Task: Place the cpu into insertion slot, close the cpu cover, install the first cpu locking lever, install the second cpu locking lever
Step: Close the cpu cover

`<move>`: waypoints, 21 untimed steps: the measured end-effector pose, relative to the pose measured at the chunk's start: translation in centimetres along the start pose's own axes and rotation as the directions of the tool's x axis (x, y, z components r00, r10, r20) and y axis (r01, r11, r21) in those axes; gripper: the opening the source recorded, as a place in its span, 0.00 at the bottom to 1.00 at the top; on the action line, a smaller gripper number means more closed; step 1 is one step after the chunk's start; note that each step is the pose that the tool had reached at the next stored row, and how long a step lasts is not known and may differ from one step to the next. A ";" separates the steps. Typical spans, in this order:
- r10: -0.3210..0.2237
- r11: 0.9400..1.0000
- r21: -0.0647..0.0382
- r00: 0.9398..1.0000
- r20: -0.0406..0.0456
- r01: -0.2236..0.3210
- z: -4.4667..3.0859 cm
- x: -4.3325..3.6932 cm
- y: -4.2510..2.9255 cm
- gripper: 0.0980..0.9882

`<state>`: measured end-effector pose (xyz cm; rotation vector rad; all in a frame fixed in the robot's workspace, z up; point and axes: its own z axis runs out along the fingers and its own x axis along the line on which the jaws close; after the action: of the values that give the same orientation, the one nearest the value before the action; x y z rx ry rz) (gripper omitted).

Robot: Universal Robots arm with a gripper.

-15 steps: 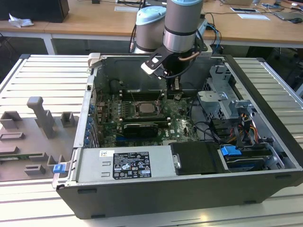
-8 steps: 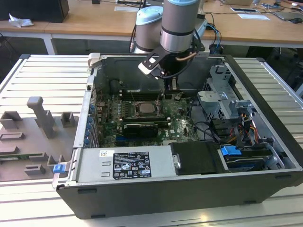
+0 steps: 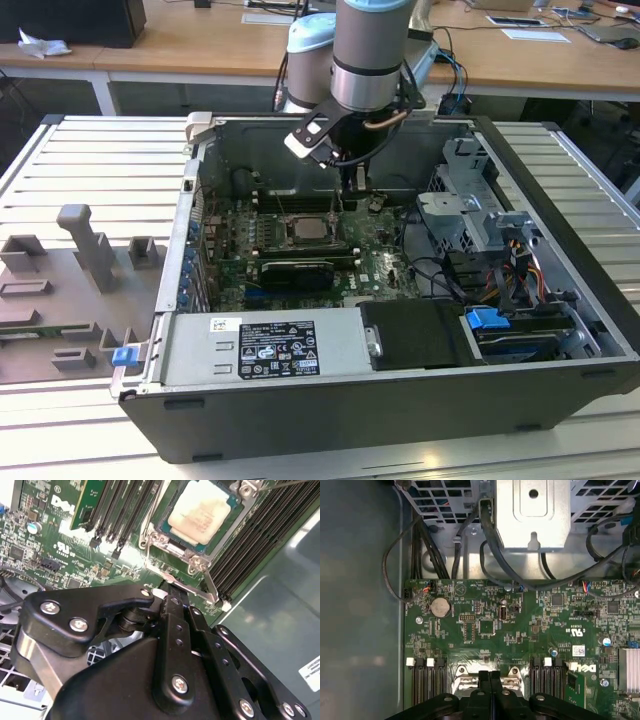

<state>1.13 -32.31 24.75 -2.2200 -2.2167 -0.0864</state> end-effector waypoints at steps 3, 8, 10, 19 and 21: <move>0.000 1.000 0.000 1.000 0.000 0.000 0.00 0.00 -0.41 0.01; 0.000 1.000 0.000 1.000 0.000 0.000 0.31 -0.02 -1.67 0.01; 0.000 1.000 0.000 1.000 0.000 0.000 0.80 -0.03 -2.27 0.01; 0.000 1.000 0.000 1.000 0.000 0.000 1.64 -0.05 -3.98 0.01; 0.000 1.000 0.000 1.000 0.001 0.000 1.64 -0.05 -4.12 0.01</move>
<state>-2.92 -32.28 22.97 -2.2203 -2.2169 -0.0859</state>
